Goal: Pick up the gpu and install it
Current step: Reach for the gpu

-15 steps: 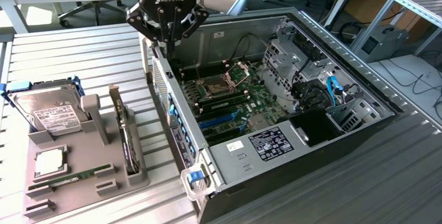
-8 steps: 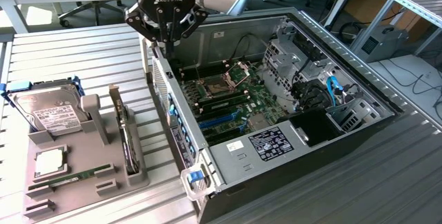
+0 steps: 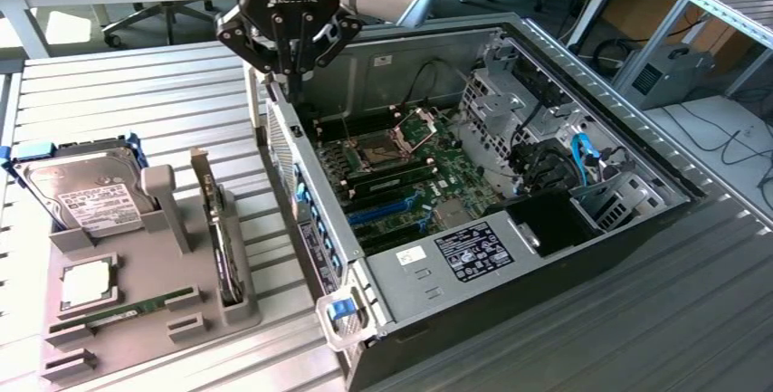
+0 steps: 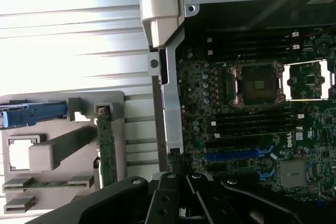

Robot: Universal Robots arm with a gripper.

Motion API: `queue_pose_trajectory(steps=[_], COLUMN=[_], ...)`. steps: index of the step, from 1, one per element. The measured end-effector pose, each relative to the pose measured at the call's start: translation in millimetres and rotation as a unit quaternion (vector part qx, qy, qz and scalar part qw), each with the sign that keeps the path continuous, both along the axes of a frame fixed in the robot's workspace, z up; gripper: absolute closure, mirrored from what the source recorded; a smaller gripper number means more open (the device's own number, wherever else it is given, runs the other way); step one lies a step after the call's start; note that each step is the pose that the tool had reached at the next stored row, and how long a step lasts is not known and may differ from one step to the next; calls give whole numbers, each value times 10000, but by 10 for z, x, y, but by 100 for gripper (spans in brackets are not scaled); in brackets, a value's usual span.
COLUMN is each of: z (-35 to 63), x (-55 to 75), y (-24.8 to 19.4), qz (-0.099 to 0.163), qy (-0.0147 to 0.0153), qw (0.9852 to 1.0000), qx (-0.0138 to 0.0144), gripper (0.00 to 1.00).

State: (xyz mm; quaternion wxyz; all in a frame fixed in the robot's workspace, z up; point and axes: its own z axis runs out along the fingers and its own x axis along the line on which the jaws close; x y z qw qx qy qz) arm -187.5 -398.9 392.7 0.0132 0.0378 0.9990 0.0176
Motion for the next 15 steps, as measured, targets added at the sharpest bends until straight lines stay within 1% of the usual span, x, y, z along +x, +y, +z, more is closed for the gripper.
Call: queue_pose_trajectory(steps=[15], z=[0], x=[-32], y=[0], qz=[0], qy=[0], qw=[10000], qx=[-8], gripper=[89])
